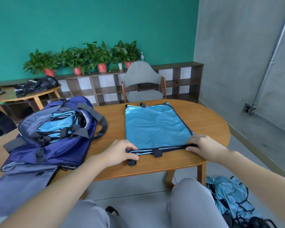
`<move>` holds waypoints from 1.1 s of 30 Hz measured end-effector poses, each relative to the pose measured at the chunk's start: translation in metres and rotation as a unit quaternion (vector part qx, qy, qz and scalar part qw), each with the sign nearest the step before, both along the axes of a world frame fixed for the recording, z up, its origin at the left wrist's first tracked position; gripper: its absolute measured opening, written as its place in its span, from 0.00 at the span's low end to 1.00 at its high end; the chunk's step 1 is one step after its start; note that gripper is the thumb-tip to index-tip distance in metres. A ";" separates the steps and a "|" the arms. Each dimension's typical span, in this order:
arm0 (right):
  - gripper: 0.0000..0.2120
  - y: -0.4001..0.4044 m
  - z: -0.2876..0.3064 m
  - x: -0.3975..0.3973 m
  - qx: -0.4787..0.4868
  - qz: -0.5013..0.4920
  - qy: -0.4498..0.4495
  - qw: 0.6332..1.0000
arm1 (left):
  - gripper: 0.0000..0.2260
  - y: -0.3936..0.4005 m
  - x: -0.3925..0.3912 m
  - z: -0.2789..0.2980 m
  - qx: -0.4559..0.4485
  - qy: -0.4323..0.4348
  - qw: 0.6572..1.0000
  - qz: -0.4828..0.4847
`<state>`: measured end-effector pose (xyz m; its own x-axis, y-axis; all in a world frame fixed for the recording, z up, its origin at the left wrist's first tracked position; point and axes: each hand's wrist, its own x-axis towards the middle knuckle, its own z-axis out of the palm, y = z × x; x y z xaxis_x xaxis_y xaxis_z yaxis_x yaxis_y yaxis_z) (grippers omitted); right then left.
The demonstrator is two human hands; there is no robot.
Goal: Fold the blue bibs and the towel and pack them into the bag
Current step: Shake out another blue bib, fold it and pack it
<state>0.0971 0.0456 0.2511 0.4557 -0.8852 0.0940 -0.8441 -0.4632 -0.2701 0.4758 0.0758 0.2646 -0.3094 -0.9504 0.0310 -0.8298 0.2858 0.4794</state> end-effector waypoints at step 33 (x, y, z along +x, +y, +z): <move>0.04 0.048 0.063 0.011 0.012 -0.096 -0.169 0.981 | 0.07 0.045 0.005 0.066 -0.140 0.095 0.982 0.088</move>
